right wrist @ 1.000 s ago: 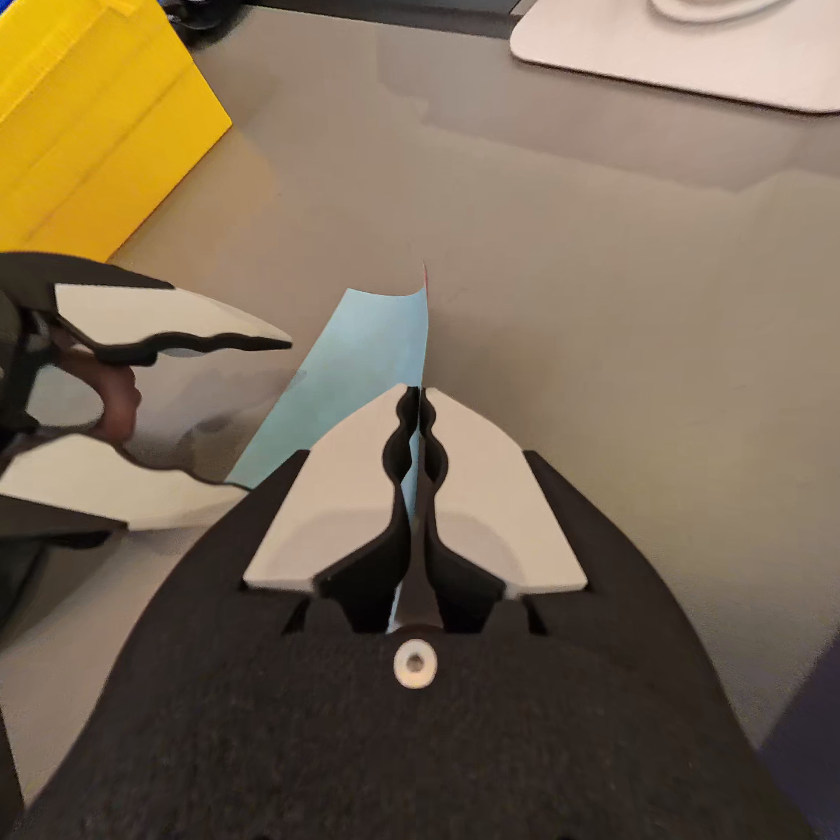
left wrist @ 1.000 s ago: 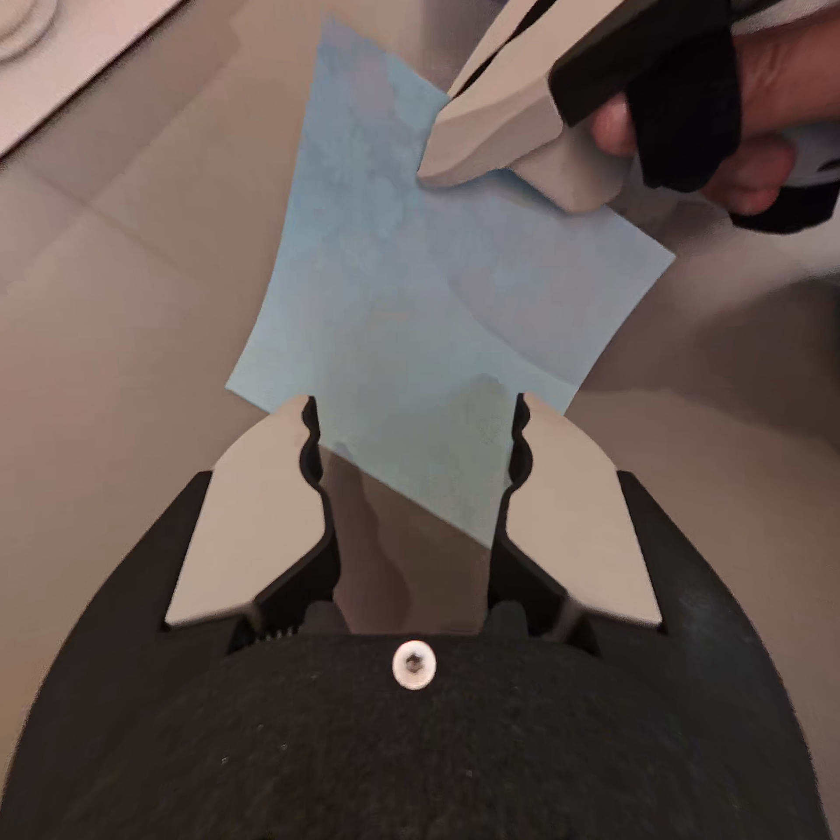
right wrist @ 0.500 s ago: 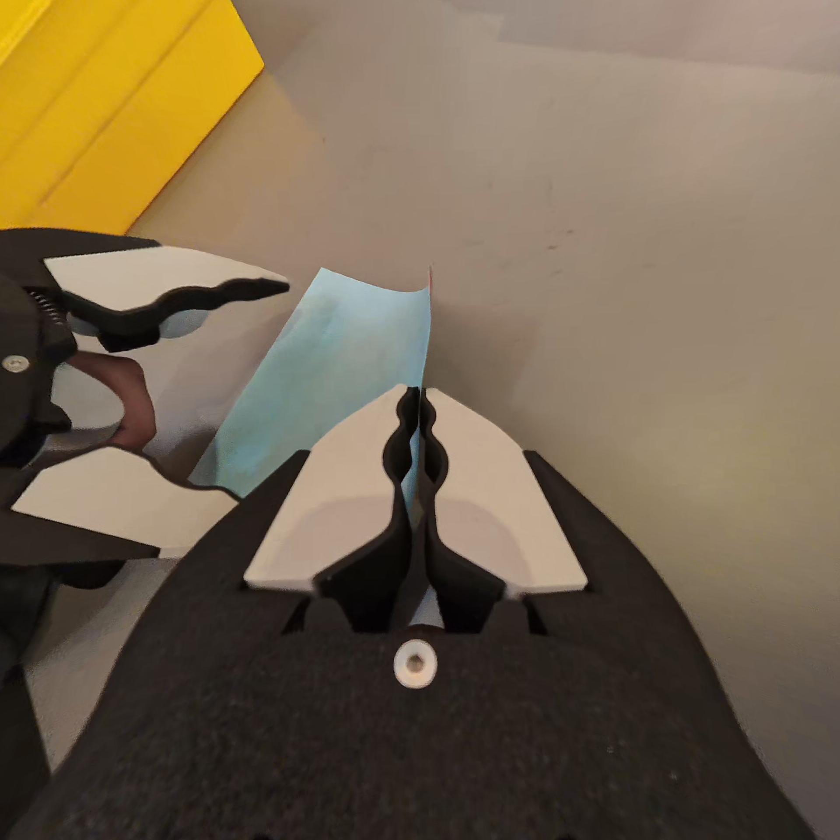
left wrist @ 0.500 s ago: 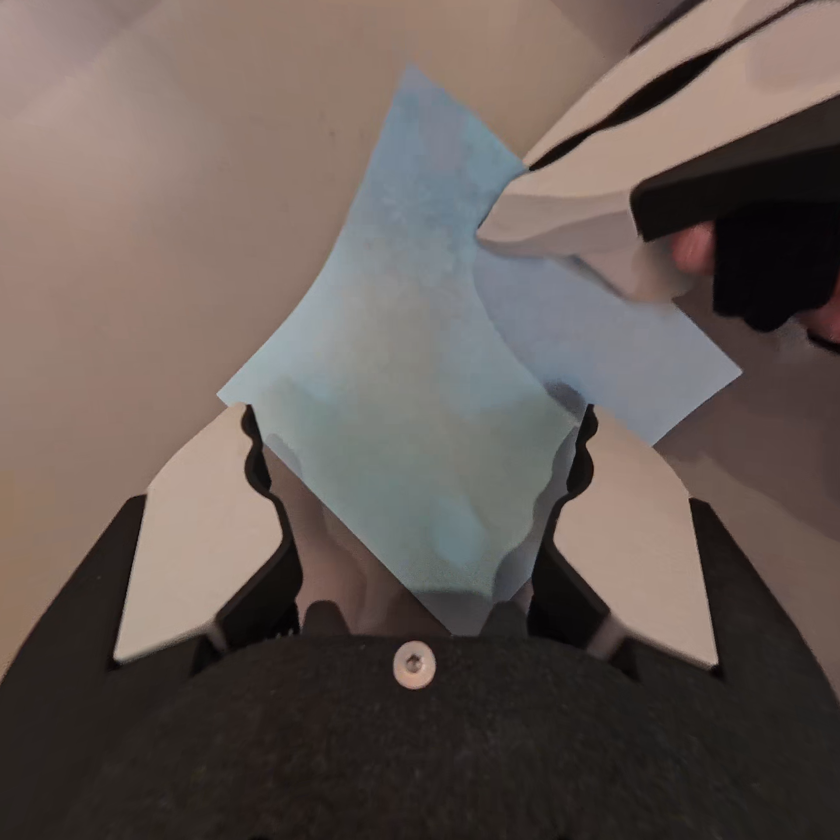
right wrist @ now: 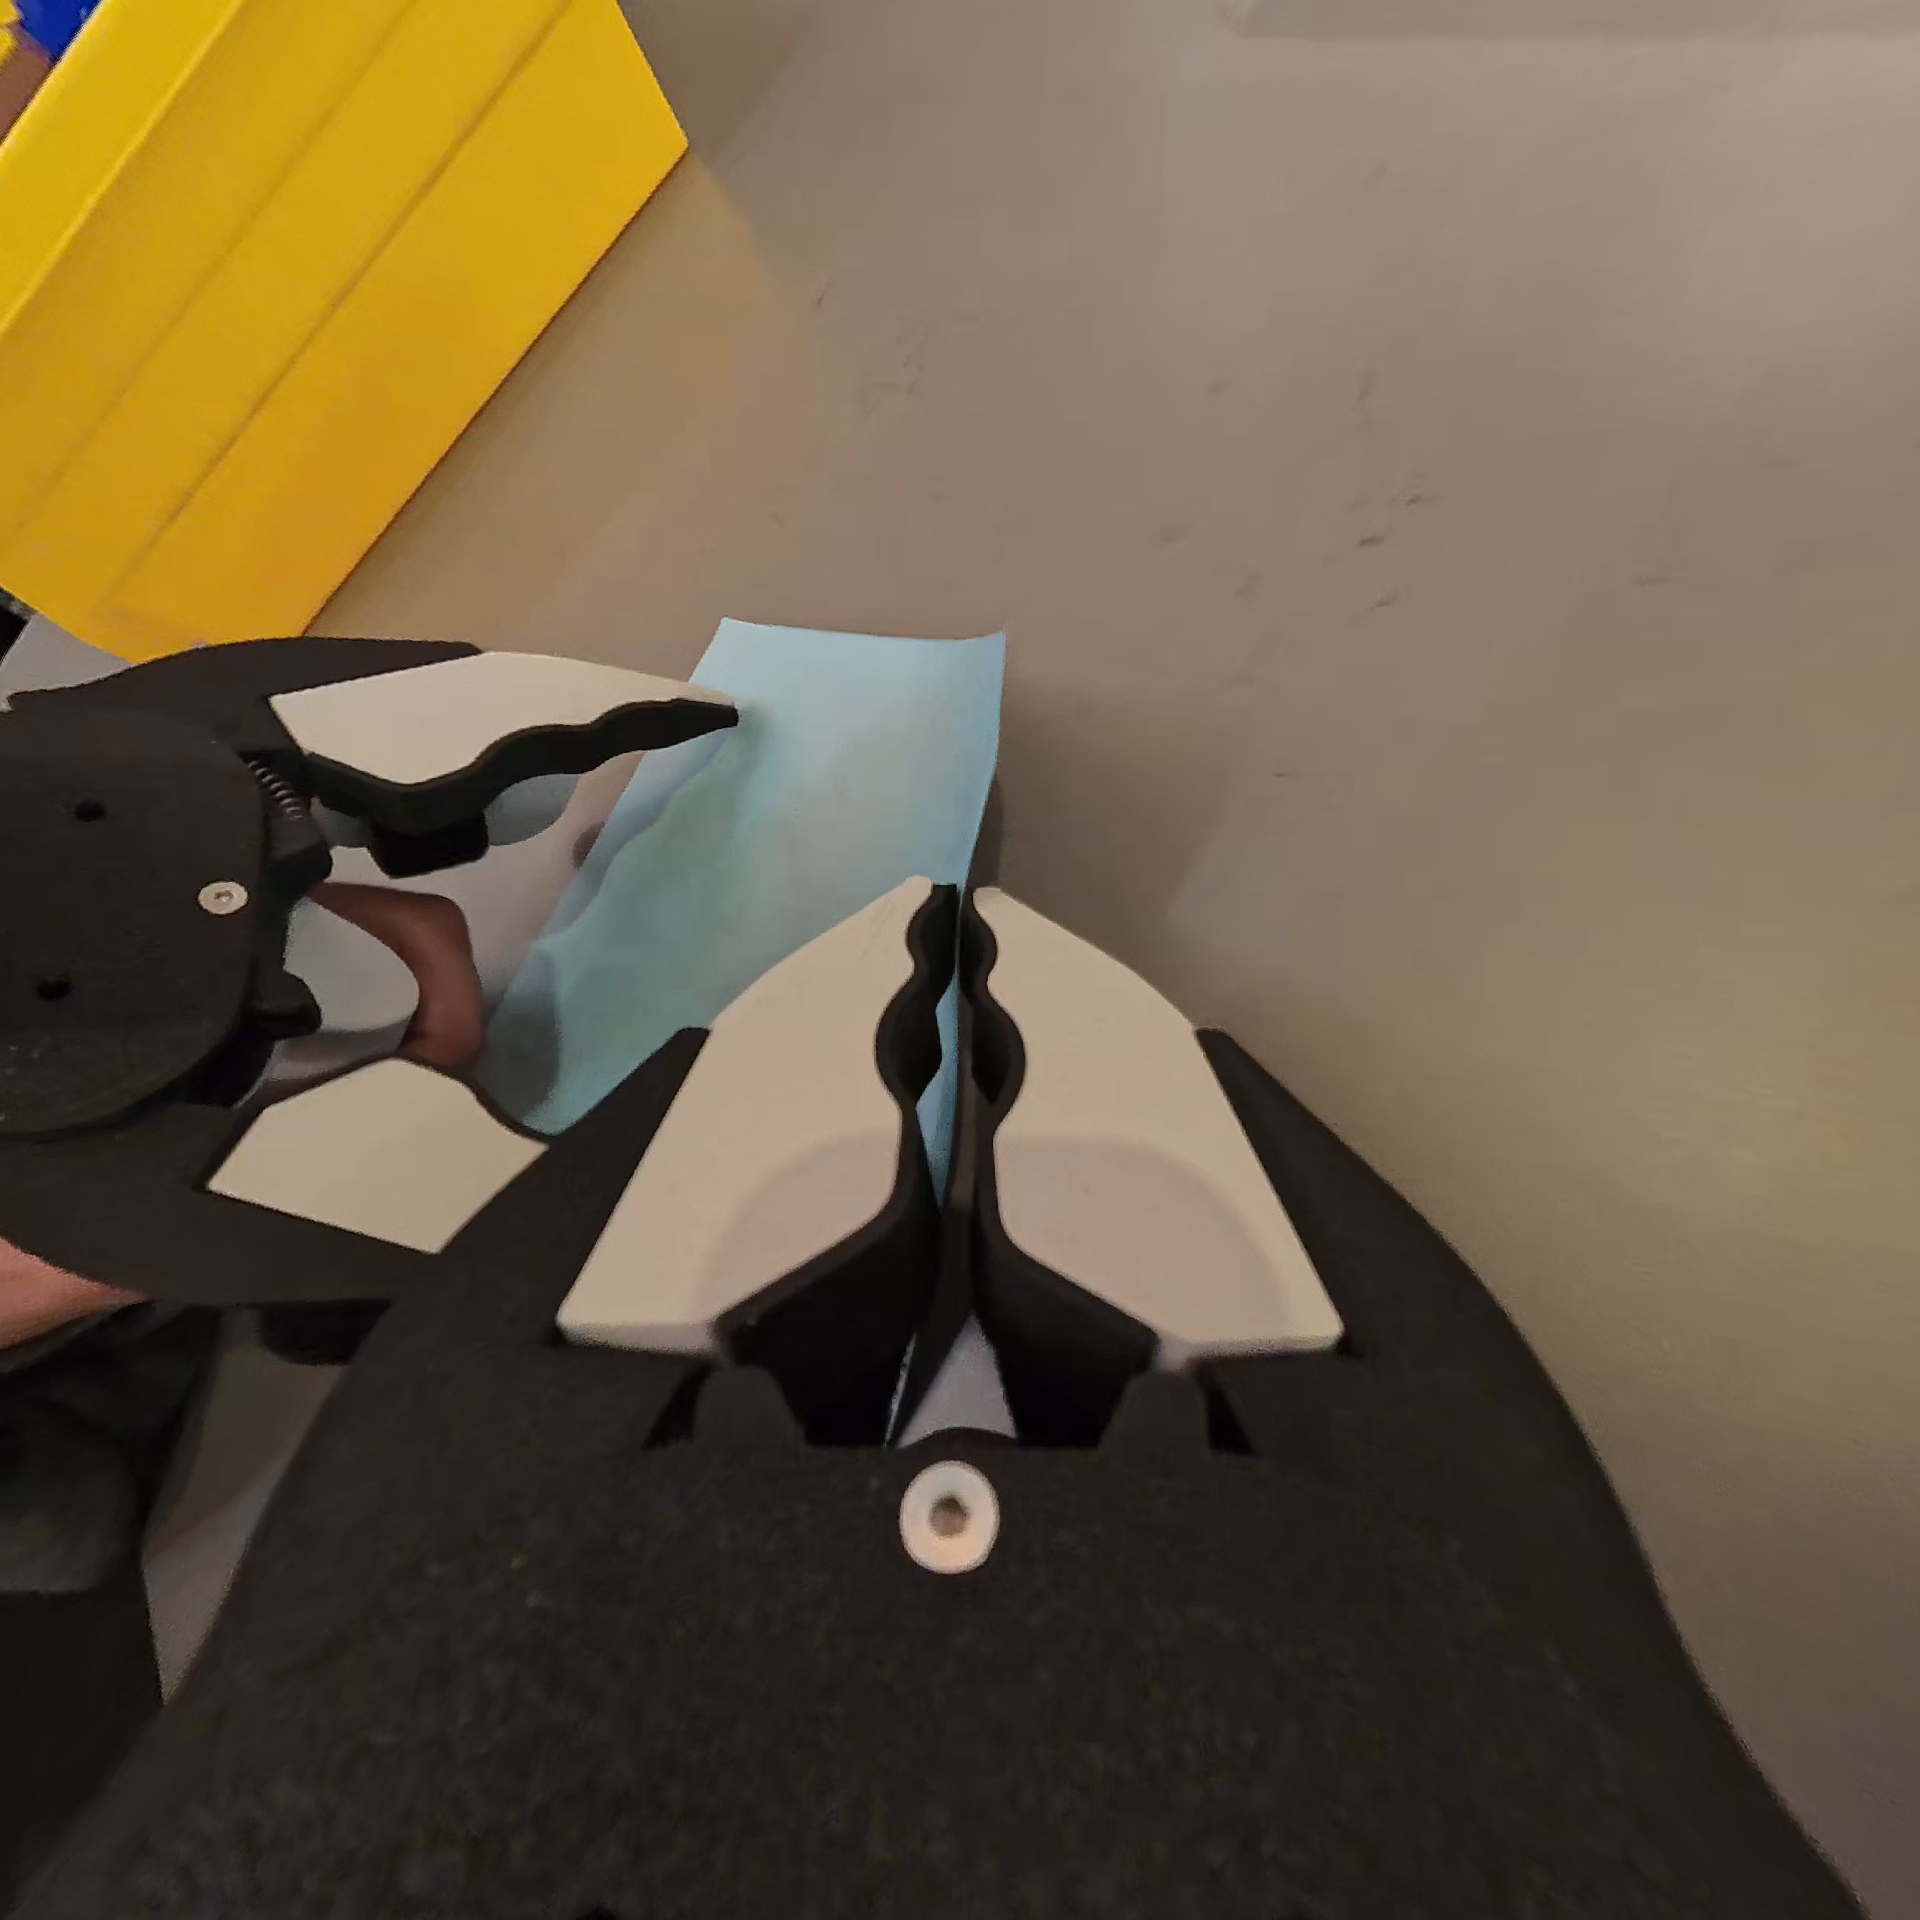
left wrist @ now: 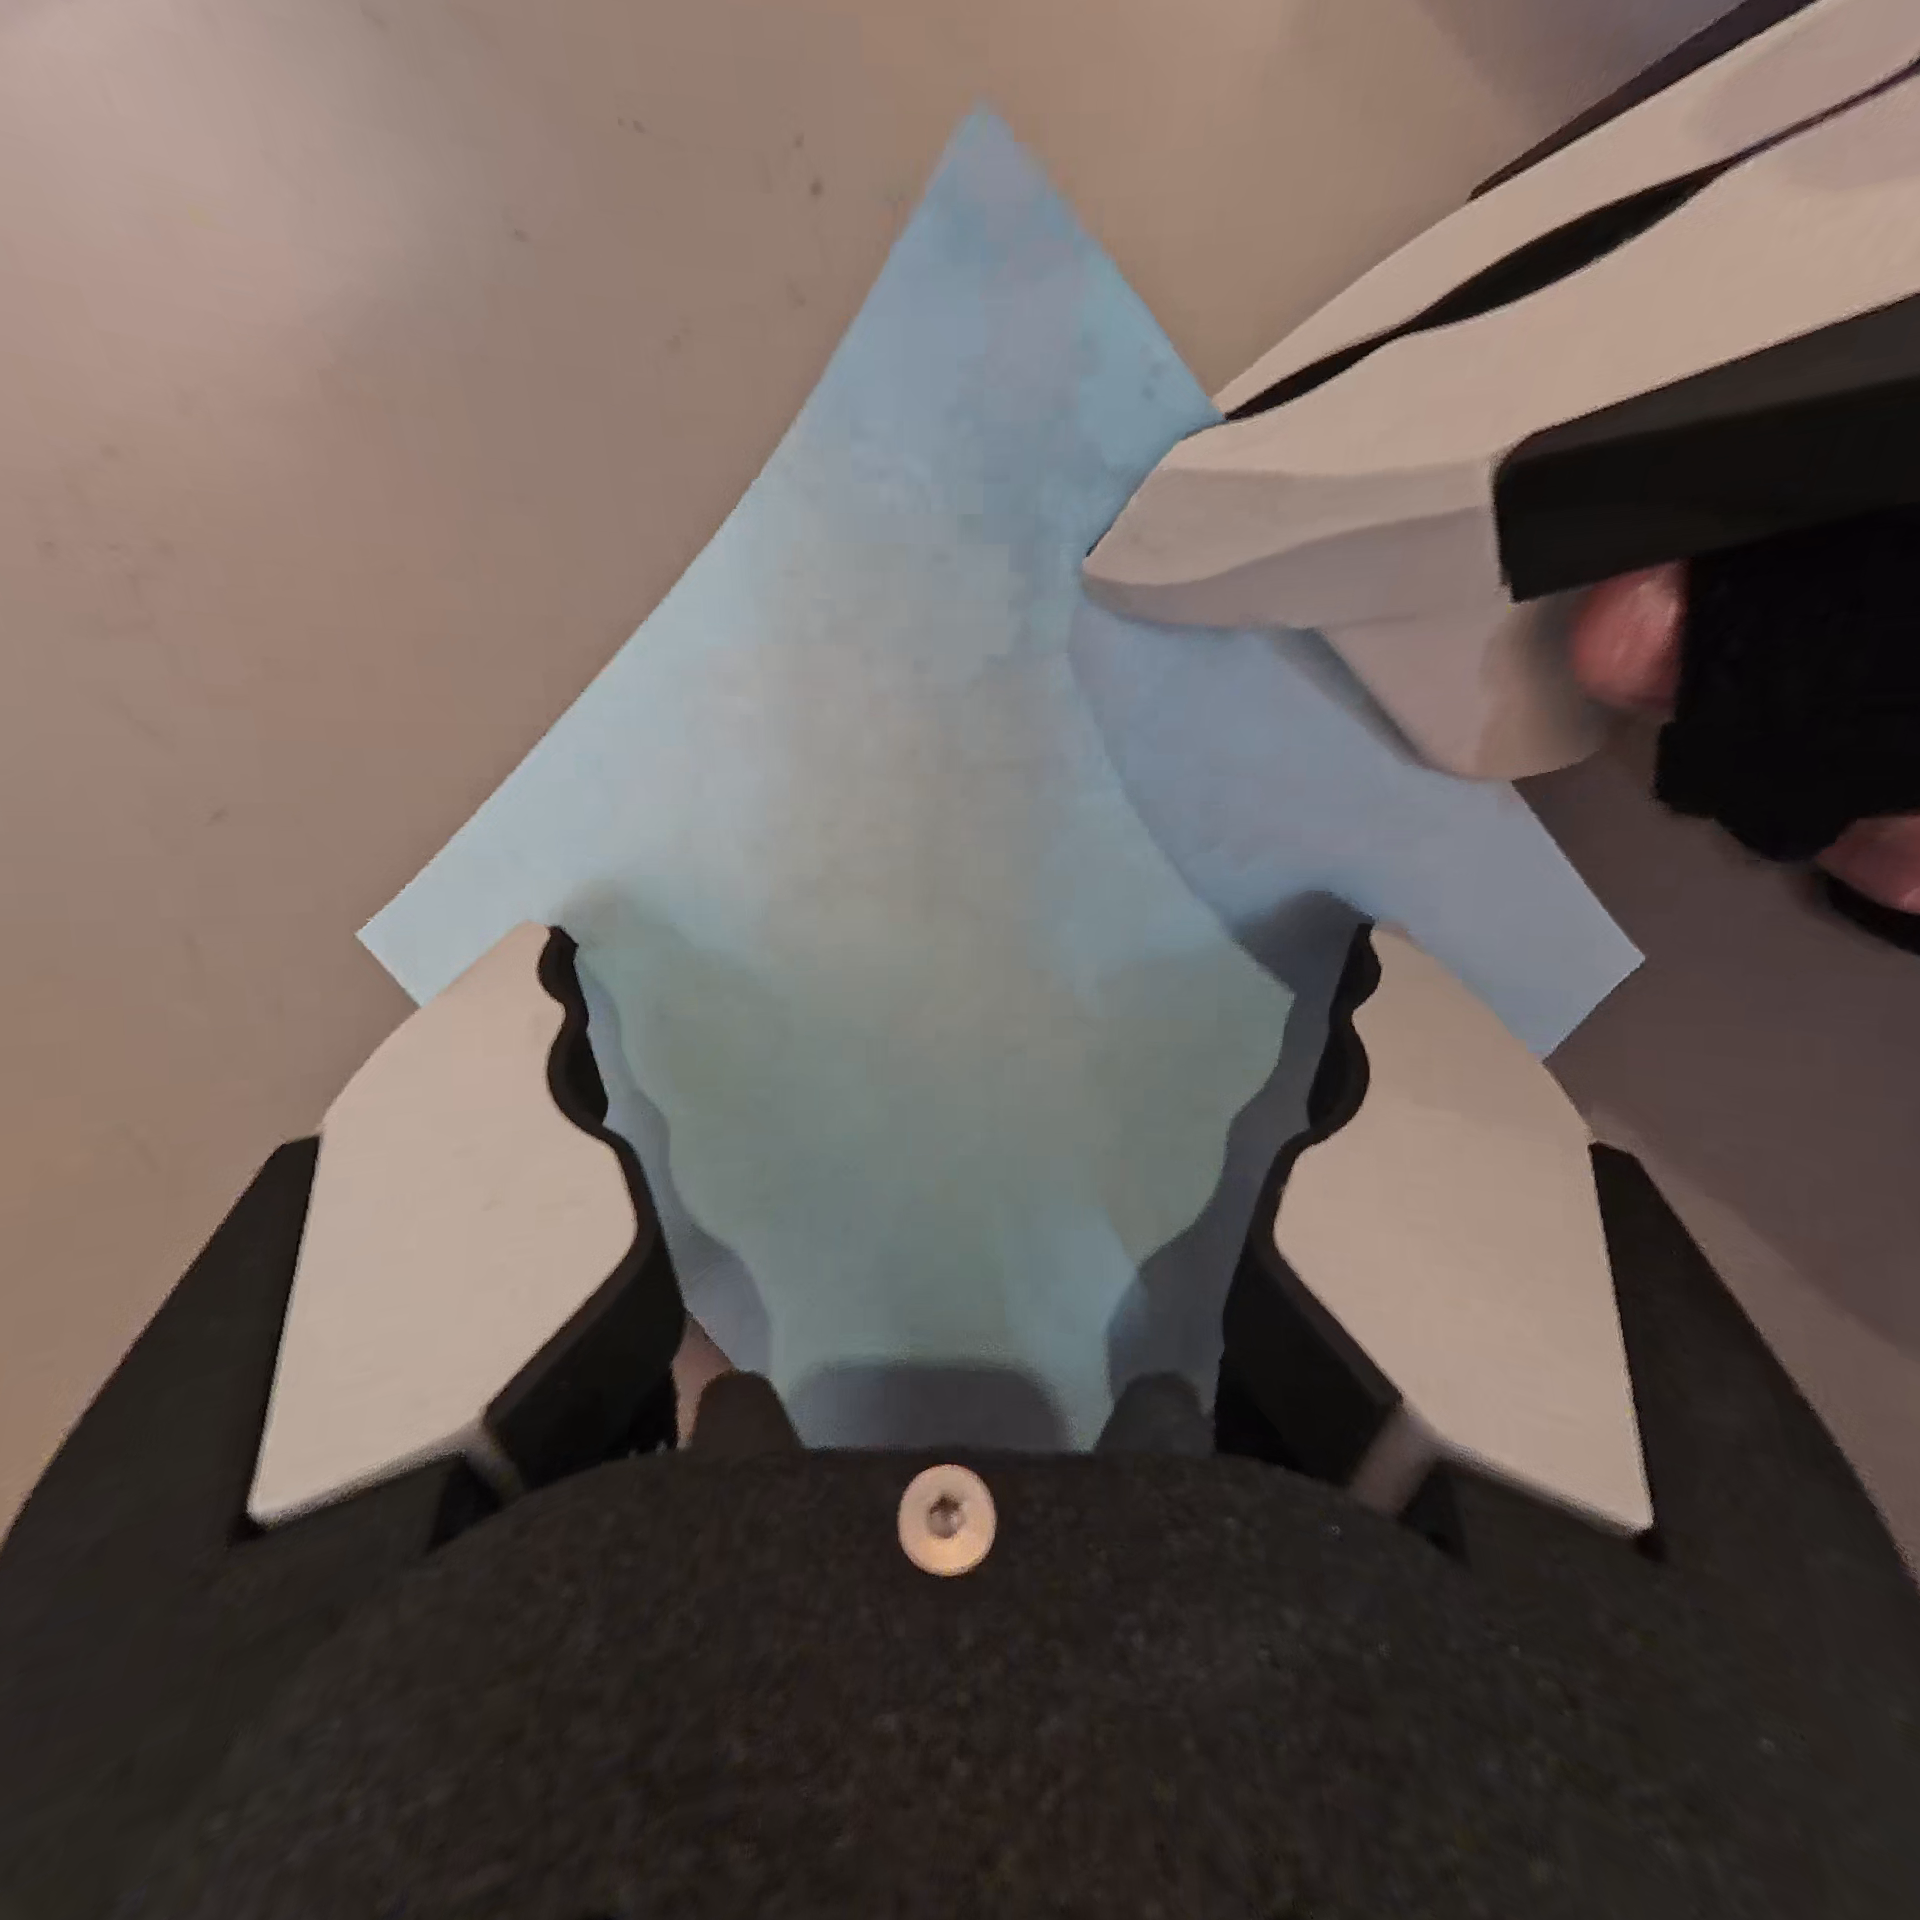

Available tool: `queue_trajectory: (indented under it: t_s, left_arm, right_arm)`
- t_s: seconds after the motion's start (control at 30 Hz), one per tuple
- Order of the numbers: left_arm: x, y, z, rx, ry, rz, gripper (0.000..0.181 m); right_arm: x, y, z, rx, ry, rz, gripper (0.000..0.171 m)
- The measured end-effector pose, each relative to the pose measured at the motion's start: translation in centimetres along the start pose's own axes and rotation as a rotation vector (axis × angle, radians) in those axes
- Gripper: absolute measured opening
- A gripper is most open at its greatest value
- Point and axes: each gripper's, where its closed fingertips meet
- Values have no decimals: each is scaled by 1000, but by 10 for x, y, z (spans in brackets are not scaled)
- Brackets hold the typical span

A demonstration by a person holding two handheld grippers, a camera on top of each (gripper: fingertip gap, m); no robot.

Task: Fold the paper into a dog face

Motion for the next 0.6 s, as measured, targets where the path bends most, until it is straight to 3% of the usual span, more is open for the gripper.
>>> queue_trajectory:
  t_s: [0.3, 0.6]
  left_arm:
    - [1, 3, -1, -75, -6, -23, 132]
    - [2, 8, -5, -48, -59, -90, 132]
  right_arm:
    - [17, -23, -14, 46, -72, -149, 11]
    - [40, -17, 9, -166, -73, -291, 22]
Point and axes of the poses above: each gripper's, where its closed fingertips meet, z out along the fingers, y out of its underside, x = y × z across the jaws, and after that the axes turned 7 degrees about y, right-handed
